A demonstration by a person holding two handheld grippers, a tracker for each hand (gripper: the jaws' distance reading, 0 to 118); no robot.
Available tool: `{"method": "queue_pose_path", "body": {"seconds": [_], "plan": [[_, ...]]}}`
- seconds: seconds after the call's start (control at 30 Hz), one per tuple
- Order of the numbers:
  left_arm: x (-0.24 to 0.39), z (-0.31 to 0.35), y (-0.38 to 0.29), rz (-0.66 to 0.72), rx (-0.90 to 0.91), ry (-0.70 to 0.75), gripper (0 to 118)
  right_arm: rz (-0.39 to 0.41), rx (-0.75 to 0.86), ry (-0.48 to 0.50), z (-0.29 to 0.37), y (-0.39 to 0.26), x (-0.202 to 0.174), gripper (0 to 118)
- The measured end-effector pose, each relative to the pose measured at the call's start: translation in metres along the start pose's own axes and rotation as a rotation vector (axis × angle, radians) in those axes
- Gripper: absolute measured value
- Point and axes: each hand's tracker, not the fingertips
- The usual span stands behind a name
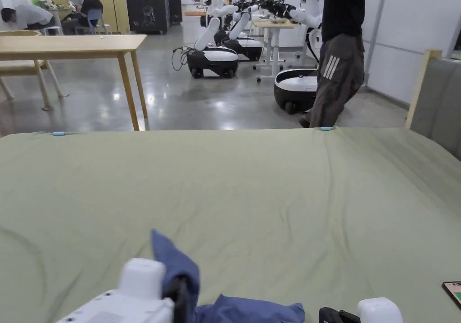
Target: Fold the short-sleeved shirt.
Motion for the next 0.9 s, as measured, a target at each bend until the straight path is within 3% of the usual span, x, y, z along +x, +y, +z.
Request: {"method": "queue_pose_path", "body": {"seconds": [0.17, 0.33, 0.37, 0.4, 0.47, 0.57, 0.67, 0.73, 0.83, 0.9], "plan": [[0.121, -0.062, -0.027, -0.408, -0.151, -0.002, 15, -0.007, 0.000, -0.054, 0.018, -0.009, 0.022, 0], [0.120, -0.076, -0.045, -0.223, -0.173, -0.033, 16, 0.018, -0.009, -0.099, 0.028, -0.016, 0.038, 0], [0.110, -0.064, -0.037, -0.142, -0.150, -0.100, 26, 0.008, -0.012, -0.089, 0.028, -0.016, 0.040, 0], [0.100, -0.050, -0.027, -0.074, -0.127, -0.166, 50, 0.008, -0.010, -0.090, 0.027, -0.016, 0.040, 0], [0.079, -0.021, -0.012, 0.034, -0.023, -0.191, 109, 0.008, -0.008, -0.086, 0.023, -0.015, 0.040, 0], [0.046, -0.003, 0.001, 0.215, 0.049, -0.215, 114, -0.013, -0.011, -0.060, 0.016, -0.017, 0.037, 0], [0.022, -0.022, -0.009, 0.342, -0.082, -0.159, 114, -0.019, -0.014, -0.057, 0.016, -0.023, 0.033, 0], [0.013, -0.040, -0.021, 0.410, -0.181, -0.213, 106, -0.021, -0.023, -0.050, 0.018, -0.025, 0.033, 0], [0.036, -0.071, -0.036, 0.478, -0.249, -0.327, 11, -0.017, -0.038, -0.060, 0.018, -0.026, 0.035, 0], [0.055, -0.091, -0.045, 0.543, -0.299, -0.523, 10, -0.026, -0.037, -0.061, 0.021, -0.024, 0.037, 0]]}}
